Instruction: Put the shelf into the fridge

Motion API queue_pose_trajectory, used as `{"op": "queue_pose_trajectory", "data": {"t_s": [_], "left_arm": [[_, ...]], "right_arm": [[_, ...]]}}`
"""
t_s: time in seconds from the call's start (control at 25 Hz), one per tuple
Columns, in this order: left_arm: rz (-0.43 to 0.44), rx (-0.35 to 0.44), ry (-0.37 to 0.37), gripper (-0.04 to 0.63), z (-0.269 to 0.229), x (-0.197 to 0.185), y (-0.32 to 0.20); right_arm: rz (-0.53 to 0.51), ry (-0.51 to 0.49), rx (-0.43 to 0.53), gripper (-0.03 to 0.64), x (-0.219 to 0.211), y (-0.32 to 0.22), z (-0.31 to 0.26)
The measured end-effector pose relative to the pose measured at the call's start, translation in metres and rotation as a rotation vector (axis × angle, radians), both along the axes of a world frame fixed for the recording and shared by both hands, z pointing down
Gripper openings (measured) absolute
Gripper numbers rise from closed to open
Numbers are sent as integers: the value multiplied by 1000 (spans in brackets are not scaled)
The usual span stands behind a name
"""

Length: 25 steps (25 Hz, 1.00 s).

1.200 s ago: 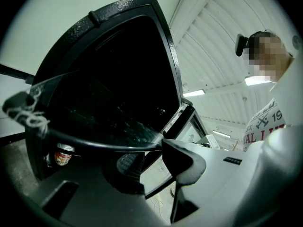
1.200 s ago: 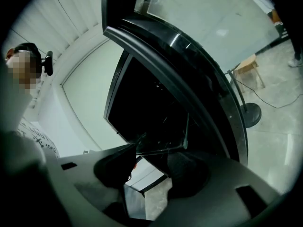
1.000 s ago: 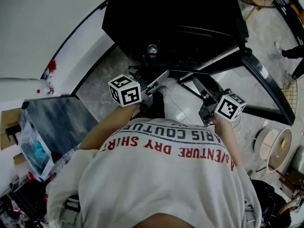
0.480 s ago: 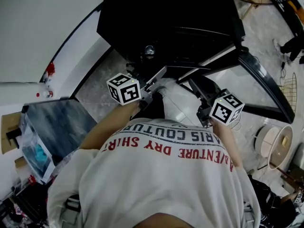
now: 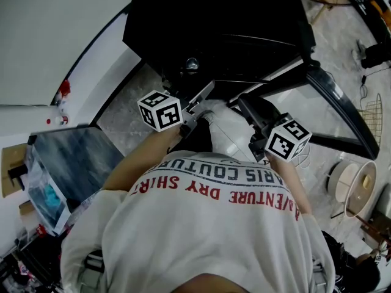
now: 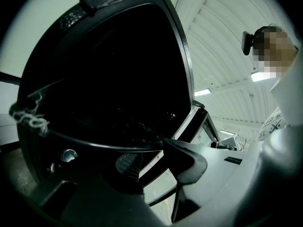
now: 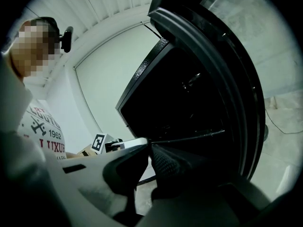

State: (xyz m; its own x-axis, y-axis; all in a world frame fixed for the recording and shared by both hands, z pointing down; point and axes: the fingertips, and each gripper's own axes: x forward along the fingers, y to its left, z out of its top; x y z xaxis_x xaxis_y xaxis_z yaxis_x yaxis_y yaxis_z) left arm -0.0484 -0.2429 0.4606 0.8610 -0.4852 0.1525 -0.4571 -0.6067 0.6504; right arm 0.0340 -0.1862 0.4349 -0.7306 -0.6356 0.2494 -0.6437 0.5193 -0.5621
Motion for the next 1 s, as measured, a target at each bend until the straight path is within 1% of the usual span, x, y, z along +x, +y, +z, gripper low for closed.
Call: {"op": "queue_pose_trajectory", "data": {"t_s": [0.4, 0.64, 1.0], "left_arm": [[-12, 8, -3, 150, 0, 3, -14], [-24, 12, -8, 152, 1, 4, -23], [-40, 27, -15, 160, 0, 4, -37]], "right_arm": [[-5, 5, 8, 35, -3, -9, -3], [1, 51, 22, 35, -2, -16, 0], [4, 62, 27, 35, -6, -24, 1]]}}
